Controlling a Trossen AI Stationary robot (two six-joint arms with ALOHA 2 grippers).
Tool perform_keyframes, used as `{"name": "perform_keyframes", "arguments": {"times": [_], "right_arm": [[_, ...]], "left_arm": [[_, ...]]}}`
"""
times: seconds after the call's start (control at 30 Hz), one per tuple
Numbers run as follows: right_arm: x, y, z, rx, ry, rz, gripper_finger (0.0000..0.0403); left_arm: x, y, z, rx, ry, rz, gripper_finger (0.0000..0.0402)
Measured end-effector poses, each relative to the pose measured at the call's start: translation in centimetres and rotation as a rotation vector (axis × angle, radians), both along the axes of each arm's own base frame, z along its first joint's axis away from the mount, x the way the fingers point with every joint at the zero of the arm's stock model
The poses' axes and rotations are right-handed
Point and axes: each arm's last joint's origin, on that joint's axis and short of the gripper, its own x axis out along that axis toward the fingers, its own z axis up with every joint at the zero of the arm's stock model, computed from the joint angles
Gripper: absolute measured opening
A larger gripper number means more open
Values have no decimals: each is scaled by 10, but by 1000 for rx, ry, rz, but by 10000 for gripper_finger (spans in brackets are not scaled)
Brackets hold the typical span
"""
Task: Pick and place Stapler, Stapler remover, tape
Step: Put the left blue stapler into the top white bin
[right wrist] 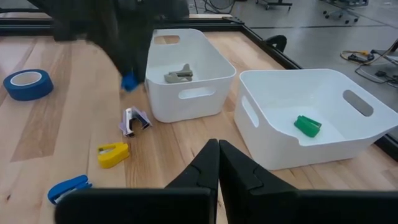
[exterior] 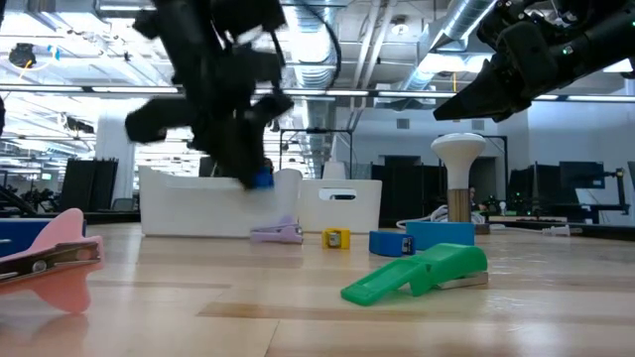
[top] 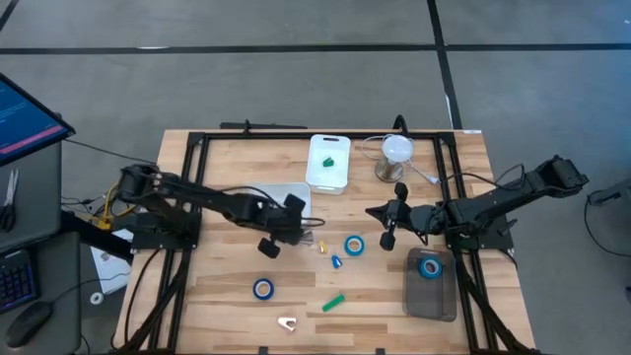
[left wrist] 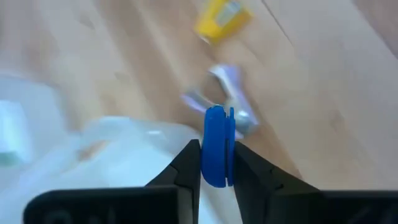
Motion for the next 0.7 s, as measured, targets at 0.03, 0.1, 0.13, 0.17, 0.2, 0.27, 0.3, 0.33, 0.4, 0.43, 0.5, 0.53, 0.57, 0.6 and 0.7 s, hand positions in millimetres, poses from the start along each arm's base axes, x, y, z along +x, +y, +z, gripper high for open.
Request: {"name": "perform_keyframes", "arguments": {"times": [0.03, 0.1, 0.13, 0.17, 0.2, 0.27, 0.3, 0.33, 0.4, 0.43, 0.5, 0.53, 0.57, 0.6, 0.7], "right_arm": [[0, 0, 0, 0, 0, -1, 0], [0, 0, 0, 0, 0, -1, 0], [0, 0, 0, 0, -2, -1, 0], [0, 0, 0, 1, -3, -1, 0], [0, 0, 0, 1, -3, -1, 0], [0, 0, 0, 2, -6, -1, 0], [0, 0, 1, 2, -7, -1, 0], [0, 0, 1, 2, -7, -2, 0], [0, 0, 1, 3, -8, -2, 0], [0, 0, 1, 4, -9, -2, 0], [0, 0, 1, 3, -9, -2, 0], [0, 0, 1, 3, -9, -2, 0], [0, 0, 1, 3, -9, -2, 0], [0, 0, 1, 3, -9, -2, 0], [0, 0, 1, 3, -9, -1, 0]], "left_arm": [[-2, 1, 9, 18, -33, 9, 54], [-6, 4, 26, 67, -107, 14, 54], [-8, 6, 34, 97, -141, 17, 55], [-9, 9, 43, 124, -189, 25, 55], [-10, 12, 52, 140, -239, 33, 55], [-10, 21, 67, 159, -339, 52, 54], [-10, 27, 73, 167, -375, 65, 54], [-9, 34, 77, 179, -406, 79, 54], [-8, 47, 84, 210, -457, 102, 54], [-7, 54, 86, 222, -478, 121, 54], [-5, 70, 90, 230, -529, 154, 54], [-4, 80, 91, 222, -555, 168, 54], [-3, 89, 91, 208, -571, 174, 54], [-2, 98, 89, 197, -580, 182, 54], [4, 122, 81, 184, -613, 211, 54]]}}
